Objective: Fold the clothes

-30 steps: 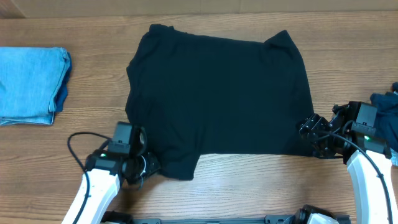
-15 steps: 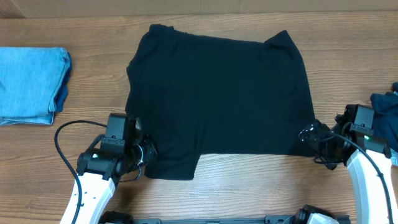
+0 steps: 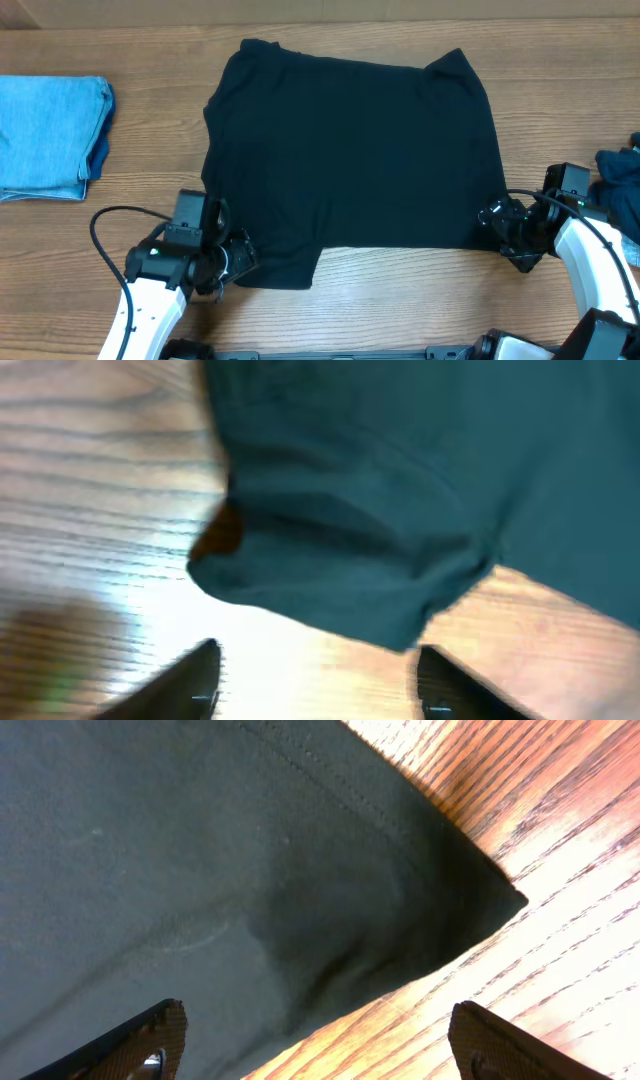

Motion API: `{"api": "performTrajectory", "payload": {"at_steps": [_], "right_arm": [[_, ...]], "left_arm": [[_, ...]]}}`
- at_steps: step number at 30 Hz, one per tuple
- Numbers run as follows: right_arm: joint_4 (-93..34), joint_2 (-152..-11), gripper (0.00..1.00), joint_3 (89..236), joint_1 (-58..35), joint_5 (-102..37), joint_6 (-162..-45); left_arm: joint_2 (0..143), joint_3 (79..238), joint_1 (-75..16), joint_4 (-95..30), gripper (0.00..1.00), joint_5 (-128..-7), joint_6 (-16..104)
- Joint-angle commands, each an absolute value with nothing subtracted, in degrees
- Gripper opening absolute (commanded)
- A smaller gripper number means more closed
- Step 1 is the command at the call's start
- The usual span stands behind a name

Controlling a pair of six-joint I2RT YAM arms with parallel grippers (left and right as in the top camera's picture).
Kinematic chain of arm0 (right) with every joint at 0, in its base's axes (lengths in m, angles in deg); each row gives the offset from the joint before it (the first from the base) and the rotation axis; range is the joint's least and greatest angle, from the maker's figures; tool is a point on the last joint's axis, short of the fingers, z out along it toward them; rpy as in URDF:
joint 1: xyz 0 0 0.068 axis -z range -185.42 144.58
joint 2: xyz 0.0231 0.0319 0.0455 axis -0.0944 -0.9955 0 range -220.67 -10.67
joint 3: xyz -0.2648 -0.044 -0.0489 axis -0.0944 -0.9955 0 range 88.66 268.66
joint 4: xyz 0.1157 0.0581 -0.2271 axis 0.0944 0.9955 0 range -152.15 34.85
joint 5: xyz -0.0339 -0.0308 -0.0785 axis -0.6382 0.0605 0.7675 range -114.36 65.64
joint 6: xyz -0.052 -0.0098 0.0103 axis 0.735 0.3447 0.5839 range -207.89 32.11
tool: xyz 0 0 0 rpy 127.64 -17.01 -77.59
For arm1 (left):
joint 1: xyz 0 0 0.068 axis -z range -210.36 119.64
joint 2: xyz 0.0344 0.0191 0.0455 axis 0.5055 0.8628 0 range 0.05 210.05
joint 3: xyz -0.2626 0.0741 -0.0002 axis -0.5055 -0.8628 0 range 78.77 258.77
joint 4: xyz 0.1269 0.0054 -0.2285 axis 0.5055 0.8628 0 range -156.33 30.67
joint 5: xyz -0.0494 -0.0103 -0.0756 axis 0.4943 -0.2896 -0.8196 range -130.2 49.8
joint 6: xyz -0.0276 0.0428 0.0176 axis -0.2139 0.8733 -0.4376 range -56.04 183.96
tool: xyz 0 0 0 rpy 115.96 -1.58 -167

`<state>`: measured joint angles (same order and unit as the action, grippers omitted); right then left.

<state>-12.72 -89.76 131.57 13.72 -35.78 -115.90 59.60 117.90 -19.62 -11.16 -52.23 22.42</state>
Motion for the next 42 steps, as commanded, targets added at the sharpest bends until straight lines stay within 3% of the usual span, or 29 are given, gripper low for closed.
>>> {"api": "performTrajectory", "payload": {"at_steps": [1, 9, 27, 38, 42], "right_arm": [[-12.48, -89.43, 0.88, 131.49, 14.04, -36.53, -114.26], [-12.72, -89.43, 0.89, 131.49, 14.04, -36.66, -112.95], [-12.78, -89.43, 0.89, 131.49, 14.04, -37.99, -111.4], [-12.8, -89.43, 0.89, 131.49, 14.04, -38.17, -111.42], [-12.83, -89.43, 0.89, 131.49, 14.04, -38.19, -111.42]], "left_arm": [[59.17, 112.94, -20.36, -13.08, 0.74, -50.76, 17.46], [59.21, 108.9, -20.36, -16.05, 0.79, -48.29, 16.08], [67.25, 108.02, -20.17, -24.66, 0.75, -49.04, 23.25], [71.95, 107.78, -20.15, -28.14, 0.52, -53.21, 26.75], [71.93, 107.78, -20.17, -28.18, 0.36, -54.65, 26.75]]}}
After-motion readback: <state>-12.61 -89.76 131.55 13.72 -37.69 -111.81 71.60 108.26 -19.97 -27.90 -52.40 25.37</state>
